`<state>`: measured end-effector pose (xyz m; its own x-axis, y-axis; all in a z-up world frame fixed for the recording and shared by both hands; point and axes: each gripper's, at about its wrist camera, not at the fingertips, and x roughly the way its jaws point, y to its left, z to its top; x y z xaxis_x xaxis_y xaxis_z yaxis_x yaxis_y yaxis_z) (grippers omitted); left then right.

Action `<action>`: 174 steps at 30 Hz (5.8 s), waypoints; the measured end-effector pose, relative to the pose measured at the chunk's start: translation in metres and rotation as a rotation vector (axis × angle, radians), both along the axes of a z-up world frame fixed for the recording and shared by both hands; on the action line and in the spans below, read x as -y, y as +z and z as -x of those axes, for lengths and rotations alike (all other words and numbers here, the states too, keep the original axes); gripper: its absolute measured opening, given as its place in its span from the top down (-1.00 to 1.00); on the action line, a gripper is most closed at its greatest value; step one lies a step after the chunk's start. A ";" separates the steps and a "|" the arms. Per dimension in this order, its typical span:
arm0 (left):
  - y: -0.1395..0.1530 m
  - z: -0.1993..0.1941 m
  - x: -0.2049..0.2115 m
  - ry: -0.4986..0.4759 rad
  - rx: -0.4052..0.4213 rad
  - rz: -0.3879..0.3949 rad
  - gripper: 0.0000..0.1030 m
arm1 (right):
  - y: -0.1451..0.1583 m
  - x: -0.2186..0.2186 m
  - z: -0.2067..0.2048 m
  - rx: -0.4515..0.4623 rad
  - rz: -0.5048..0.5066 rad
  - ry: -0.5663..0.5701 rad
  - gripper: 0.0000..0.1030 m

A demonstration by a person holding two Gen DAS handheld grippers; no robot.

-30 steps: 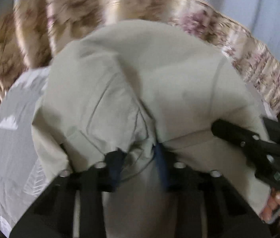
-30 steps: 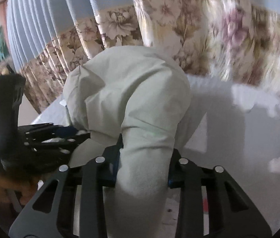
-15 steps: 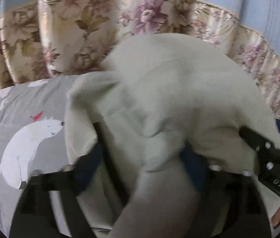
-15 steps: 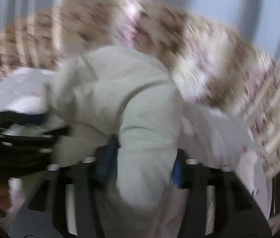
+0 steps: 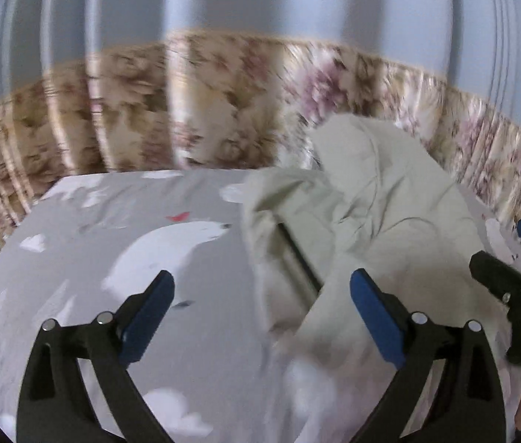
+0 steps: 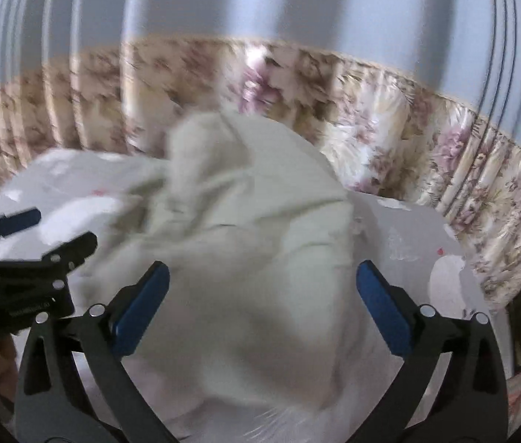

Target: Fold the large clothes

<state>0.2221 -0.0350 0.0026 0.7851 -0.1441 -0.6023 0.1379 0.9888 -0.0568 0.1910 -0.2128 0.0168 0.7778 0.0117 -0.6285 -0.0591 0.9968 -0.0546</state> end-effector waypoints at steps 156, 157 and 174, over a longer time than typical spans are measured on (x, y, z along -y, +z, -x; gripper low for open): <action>0.004 0.059 -0.054 0.194 0.204 -0.109 -0.96 | -0.015 0.001 0.025 0.000 -0.056 -0.066 -0.94; 0.005 0.059 -0.054 0.195 0.207 -0.113 -0.96 | -0.015 0.001 0.025 -0.001 -0.057 -0.065 -0.94; 0.003 0.059 -0.056 0.178 0.203 -0.117 -0.96 | -0.016 0.001 0.026 -0.003 -0.055 -0.058 -0.94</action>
